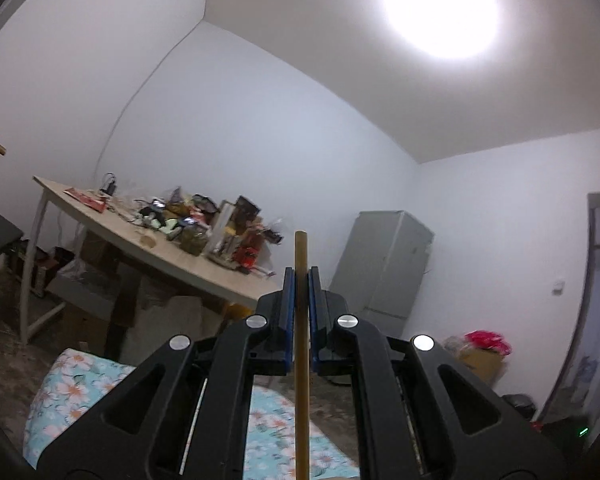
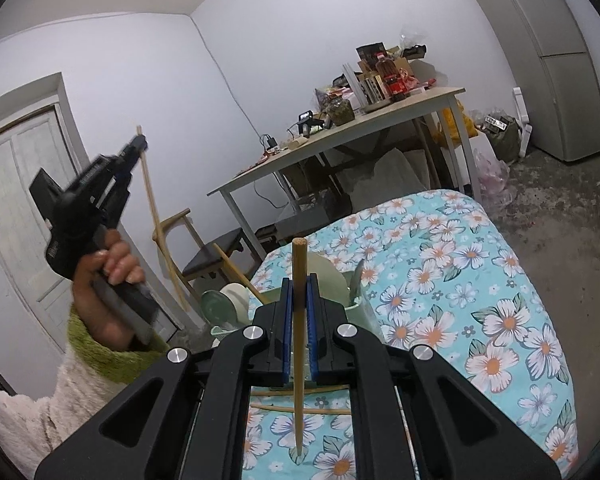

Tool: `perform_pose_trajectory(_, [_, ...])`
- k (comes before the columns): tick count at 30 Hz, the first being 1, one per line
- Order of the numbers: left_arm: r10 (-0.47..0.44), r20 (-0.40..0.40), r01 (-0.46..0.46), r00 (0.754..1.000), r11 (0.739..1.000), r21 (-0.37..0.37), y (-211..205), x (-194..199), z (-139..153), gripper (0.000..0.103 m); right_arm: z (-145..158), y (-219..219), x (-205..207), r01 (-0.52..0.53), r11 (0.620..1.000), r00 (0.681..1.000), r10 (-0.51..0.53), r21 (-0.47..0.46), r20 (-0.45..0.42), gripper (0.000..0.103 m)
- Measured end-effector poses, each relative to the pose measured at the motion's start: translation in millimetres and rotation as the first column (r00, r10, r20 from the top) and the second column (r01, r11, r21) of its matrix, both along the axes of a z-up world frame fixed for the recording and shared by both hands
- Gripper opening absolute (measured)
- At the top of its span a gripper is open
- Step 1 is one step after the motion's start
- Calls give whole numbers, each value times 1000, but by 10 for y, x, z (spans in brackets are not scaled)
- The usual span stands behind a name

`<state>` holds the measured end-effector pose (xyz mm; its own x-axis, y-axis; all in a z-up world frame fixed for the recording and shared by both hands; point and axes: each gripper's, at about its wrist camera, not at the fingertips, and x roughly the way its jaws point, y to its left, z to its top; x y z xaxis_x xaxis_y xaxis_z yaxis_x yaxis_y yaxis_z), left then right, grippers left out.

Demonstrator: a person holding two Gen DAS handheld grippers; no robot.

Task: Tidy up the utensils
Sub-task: 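Carry the chopsticks over the green holder with both grippers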

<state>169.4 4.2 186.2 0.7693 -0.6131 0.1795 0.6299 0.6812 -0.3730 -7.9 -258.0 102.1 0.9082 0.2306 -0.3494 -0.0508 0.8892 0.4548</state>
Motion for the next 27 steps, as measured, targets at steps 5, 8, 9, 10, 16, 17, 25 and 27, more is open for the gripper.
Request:
perform_pose_trajectory(5, [40, -29, -39, 999, 999, 21, -93, 80, -268, 5, -58, -34, 37, -2, 1000, 1000, 3, 6, -18, 7])
perform_pose_trajectory(8, [52, -46, -51, 998, 998, 25, -132, 75, -392, 5, -85, -48, 50, -2, 1000, 1000, 3, 10, -26, 7])
perform_pose_trajectory(9, [62, -44, -61, 997, 998, 32, -143, 60, -432, 5, -91, -50, 50, -3, 1000, 1000, 3, 10, -27, 7])
perform_pose_trajectory(10, [72, -37, -71, 997, 997, 40, -152, 39, -466, 5, -96, -51, 50, -3, 1000, 1000, 3, 8, -27, 7])
perform_pose_trajectory(16, [109, -25, -108, 994, 994, 26, -114, -4, -466, 5, -85, -35, 37, -4, 1000, 1000, 4, 3, -30, 7])
perform_pose_trajectory(17, [129, -12, -128, 992, 992, 17, -106, -23, -443, 5, -76, -32, 32, -5, 1000, 1000, 5, 3, -28, 7])
perform_pose_trajectory(25, [214, 46, -217, 976, 973, 83, -278, -92, -526, 5, -78, -40, 38, -6, 1000, 999, 6, 1, -31, 7])
perform_pose_trajectory(27, [214, 49, -218, 976, 972, 86, -298, -98, -534, 5, -75, -41, 35, -5, 1000, 999, 5, 0, -32, 7])
